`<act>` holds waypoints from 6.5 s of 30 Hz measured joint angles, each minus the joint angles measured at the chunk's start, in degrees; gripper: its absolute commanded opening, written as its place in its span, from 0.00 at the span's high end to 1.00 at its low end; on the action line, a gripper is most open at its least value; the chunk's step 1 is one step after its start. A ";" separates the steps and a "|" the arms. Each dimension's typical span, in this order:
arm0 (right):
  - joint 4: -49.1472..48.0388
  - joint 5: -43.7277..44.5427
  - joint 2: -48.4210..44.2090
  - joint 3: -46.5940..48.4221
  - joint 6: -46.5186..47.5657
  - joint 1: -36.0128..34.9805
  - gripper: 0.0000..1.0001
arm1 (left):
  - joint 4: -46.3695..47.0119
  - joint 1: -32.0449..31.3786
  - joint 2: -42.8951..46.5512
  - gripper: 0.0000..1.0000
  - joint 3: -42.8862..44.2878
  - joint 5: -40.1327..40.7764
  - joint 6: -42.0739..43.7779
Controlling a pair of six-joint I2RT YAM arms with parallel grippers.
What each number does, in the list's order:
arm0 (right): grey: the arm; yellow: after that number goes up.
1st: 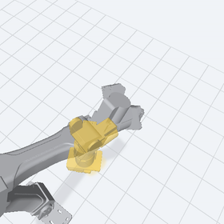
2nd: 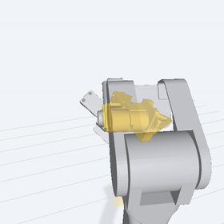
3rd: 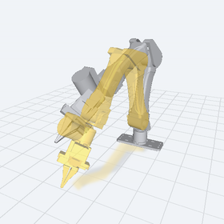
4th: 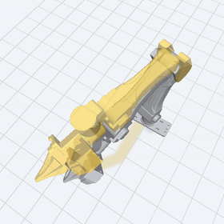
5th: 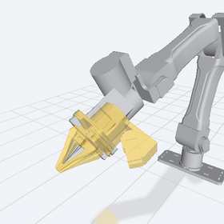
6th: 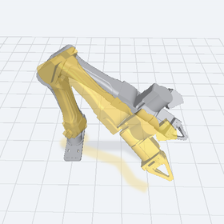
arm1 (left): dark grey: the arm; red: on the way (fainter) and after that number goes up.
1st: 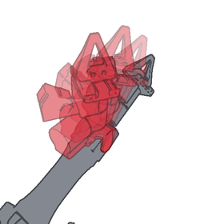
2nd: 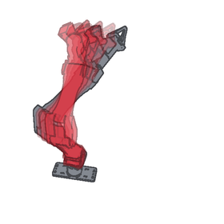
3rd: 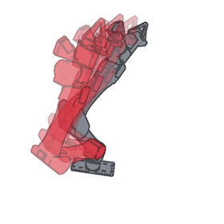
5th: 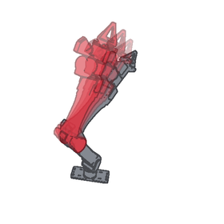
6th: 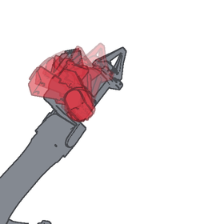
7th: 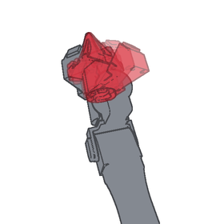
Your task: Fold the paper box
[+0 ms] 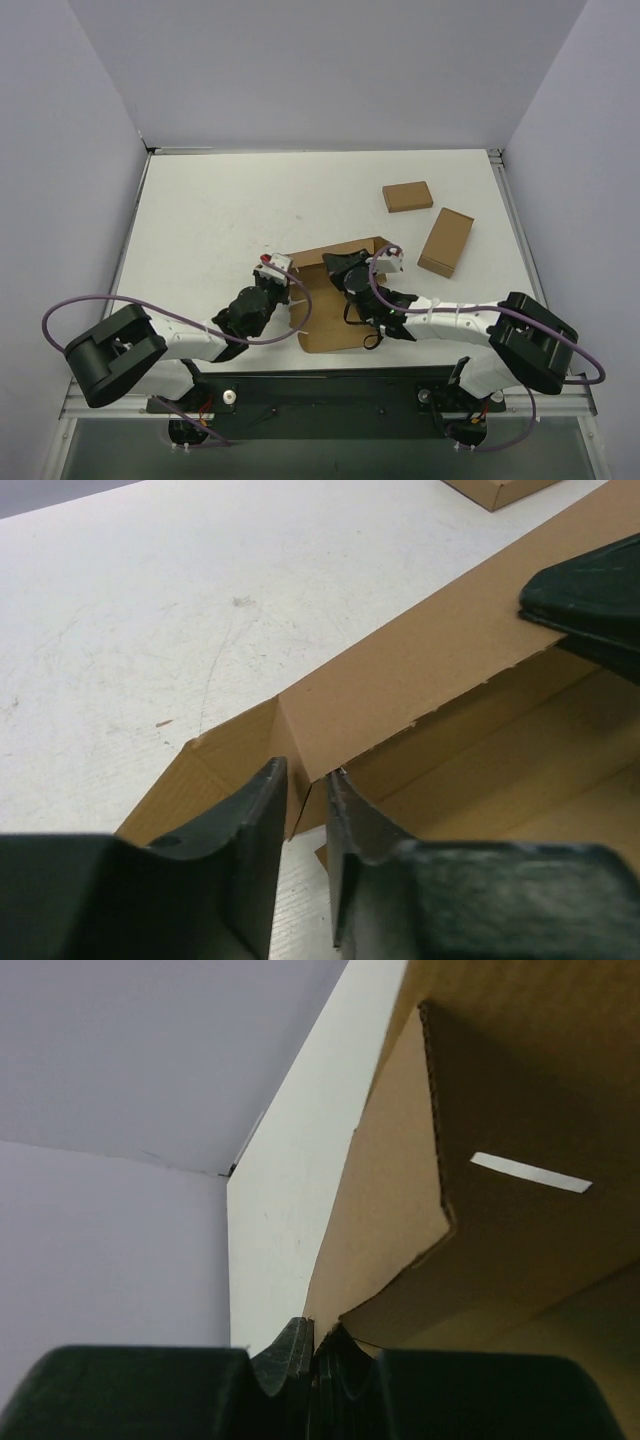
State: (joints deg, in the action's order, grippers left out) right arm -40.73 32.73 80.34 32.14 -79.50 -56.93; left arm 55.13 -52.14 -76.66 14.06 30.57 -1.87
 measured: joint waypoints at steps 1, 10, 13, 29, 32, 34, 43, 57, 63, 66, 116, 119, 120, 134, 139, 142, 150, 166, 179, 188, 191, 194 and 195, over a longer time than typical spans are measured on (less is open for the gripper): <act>-1.03 0.02 0.24 -0.55 0.72 0.00 1.00 | -0.22 -0.04 0.50 0.53 0.00 -0.55 -0.22; -12.76 -2.40 0.83 -6.64 7.65 0.85 1.00 | -11.65 1.99 17.42 0.25 0.31 -6.23 -3.21; -16.52 -4.33 1.01 -8.57 9.27 1.33 1.00 | -19.15 6.56 23.56 0.23 1.57 -9.99 -5.95; -23.26 -8.55 -8.09 -21.51 12.76 0.59 1.00 | -37.44 14.75 29.00 0.24 3.54 -23.30 -16.46; -23.06 -8.50 -9.57 -23.50 12.24 0.11 1.00 | -38.73 14.86 28.87 0.23 3.30 -23.67 -17.51; -23.06 -8.31 -10.64 -24.92 11.85 -0.57 1.00 | -38.84 15.19 28.46 0.23 3.32 -24.17 -18.08; -10.29 -5.70 -20.17 -28.41 10.12 -4.50 1.00 | -39.28 15.50 25.88 0.22 3.32 -27.45 -18.69; 3.98 -2.01 -29.68 -25.33 11.32 -6.16 1.00 | -33.90 15.54 23.34 0.17 -0.15 -44.17 -19.30; 5.66 -3.06 -29.62 -18.03 12.39 -4.11 1.00 | -33.27 15.61 28.76 0.11 -5.84 -43.91 -22.73; 4.26 -5.11 -27.32 -16.61 12.61 -1.33 1.00 | -33.20 15.89 29.53 0.11 -6.27 -43.32 -23.78; -24.98 -16.65 0.33 -16.52 10.05 3.06 1.00 | -32.17 18.60 17.70 1.00 1.14 -19.87 -8.39; -24.24 -15.02 -0.90 -17.35 9.60 1.29 1.00 | -32.48 18.03 17.70 1.00 1.11 -19.82 -9.25; -24.04 -14.49 -1.14 -17.59 9.29 0.74 1.00 | -32.61 17.88 17.70 1.00 1.09 -19.82 -9.62; -19.04 -10.29 -2.29 -17.92 7.45 -1.57 1.00 | -36.24 16.98 20.70 0.48 0.61 -18.05 -13.62; -16.70 -8.22 -4.33 -17.94 7.48 -1.57 1.00 | -40.98 16.74 28.72 0.45 1.22 -16.02 -20.02; -16.72 -7.52 -4.37 -18.45 7.43 -1.55 1.00 | -43.85 15.61 32.81 0.45 1.20 -15.76 -24.94; -16.94 -7.15 -4.33 -18.71 7.32 -1.51 1.00 | -45.70 7.54 33.14 0.45 -3.32 -16.48 -41.51; -17.46 -7.19 -4.31 -18.99 7.50 -1.53 1.00 | -45.81 6.05 33.59 0.54 -4.83 -16.98 -49.77; -17.77 -7.19 -4.31 -19.02 7.52 -1.57 1.00 | -49.55 5.75 32.02 0.37 2.84 -17.29 -50.05; -17.75 -7.19 -4.33 -19.04 7.61 -1.68 1.00 | -41.51 8.33 20.87 0.36 3.91 -21.62 -50.25; -17.77 -7.19 -4.33 -19.04 7.67 -1.68 1.00 | -40.22 8.87 19.89 0.36 4.37 -22.27 -50.12; -17.77 -7.19 -4.33 -19.06 7.72 -1.68 1.00 | -41.77 8.96 20.85 0.36 5.44 -21.46 -49.13; -17.77 -7.19 -4.33 -19.06 7.72 -1.68 1.00 | -42.62 8.96 21.66 0.36 5.75 -21.05 -48.70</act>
State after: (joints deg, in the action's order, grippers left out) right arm -58.50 25.54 76.01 13.08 -71.79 -58.61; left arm 12.51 -43.18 -55.00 19.81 9.52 -50.57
